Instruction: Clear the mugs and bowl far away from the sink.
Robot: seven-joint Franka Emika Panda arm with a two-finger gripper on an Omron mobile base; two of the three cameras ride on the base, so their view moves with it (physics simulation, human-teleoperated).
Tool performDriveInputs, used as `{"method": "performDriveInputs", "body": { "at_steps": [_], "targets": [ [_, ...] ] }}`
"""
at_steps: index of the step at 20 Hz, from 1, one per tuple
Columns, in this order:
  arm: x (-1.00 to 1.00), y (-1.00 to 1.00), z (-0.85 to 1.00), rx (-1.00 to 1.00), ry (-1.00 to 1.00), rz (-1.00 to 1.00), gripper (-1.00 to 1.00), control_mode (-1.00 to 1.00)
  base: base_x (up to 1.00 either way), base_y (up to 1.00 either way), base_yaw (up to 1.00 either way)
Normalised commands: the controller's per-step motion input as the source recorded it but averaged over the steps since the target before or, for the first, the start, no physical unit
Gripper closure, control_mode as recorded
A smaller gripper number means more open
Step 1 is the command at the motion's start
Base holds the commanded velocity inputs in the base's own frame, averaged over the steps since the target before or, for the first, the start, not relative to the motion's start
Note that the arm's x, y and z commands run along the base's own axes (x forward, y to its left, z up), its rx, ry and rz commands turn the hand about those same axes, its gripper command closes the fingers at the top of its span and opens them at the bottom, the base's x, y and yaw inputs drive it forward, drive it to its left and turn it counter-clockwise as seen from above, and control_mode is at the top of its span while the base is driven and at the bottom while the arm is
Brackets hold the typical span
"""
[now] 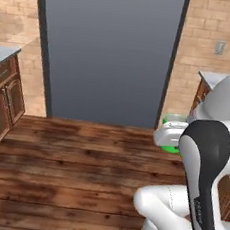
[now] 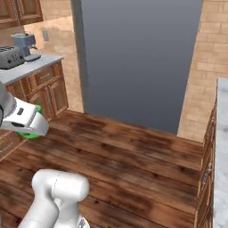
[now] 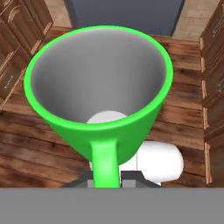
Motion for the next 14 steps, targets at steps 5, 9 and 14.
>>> {"method": "performDriveInputs", "body": {
  "at_steps": [5,9,14],
  "targets": [
    [0.0,0.0,0.0,0.0,0.0,0.0,1.0,1.0,0.0,0.0,1.0],
    [0.0,0.0,0.0,0.0,0.0,0.0,1.0,1.0,0.0,0.0,1.0],
    [0.0,0.0,0.0,0.0,0.0,0.0,1.0,1.0,0.84,-0.45,0.7]
  ]
}}
